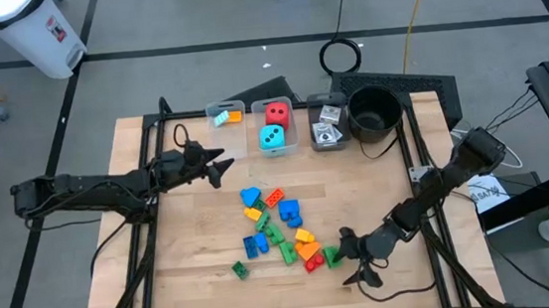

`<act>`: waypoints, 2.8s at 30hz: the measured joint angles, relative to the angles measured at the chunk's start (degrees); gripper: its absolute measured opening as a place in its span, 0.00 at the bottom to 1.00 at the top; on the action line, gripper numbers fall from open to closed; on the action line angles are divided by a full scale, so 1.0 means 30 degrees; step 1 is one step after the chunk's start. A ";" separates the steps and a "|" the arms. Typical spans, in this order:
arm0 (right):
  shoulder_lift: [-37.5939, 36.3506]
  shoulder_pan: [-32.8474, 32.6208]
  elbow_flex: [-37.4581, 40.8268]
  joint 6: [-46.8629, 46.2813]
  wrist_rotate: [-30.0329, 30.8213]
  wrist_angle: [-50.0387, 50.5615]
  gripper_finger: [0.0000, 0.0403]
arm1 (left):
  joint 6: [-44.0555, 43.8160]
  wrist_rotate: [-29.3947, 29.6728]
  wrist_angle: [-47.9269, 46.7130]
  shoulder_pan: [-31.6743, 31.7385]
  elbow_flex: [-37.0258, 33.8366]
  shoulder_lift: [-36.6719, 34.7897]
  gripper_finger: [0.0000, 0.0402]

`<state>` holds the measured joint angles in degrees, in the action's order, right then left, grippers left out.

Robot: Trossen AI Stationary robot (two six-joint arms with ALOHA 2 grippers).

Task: Pick & Place Toys
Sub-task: Put the green game piece into the left transparent bin

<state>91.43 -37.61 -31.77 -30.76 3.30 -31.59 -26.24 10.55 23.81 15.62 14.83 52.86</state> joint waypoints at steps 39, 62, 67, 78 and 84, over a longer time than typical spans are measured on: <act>-0.2283 0.4438 0.0087 -0.5420 0.9314 1.1952 0.63 | -0.0004 0.1821 -0.0003 0.0015 0.0000 0.0000 0.74; -0.2283 0.5158 0.0087 0.2427 0.5839 0.3429 0.27 | -0.1372 0.1927 -0.0532 0.0015 0.0000 0.0000 0.74; -0.2283 0.5878 0.0087 0.4853 0.5781 -0.0885 0.27 | -0.1421 -0.0840 0.1237 -0.0185 0.0000 0.0345 0.74; -0.2283 0.7913 -0.0775 1.4013 0.6208 -0.3010 0.27 | -0.2887 -0.2040 0.7290 -0.3190 0.0858 0.5218 0.74; -0.2283 0.7786 -0.2763 2.0258 0.9846 -0.1635 0.27 | -0.2852 -0.2070 0.7111 -0.4692 0.3946 0.8870 0.74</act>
<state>84.58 -14.25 -40.06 30.01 32.84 -36.50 -34.80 4.33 45.15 1.54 26.67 79.47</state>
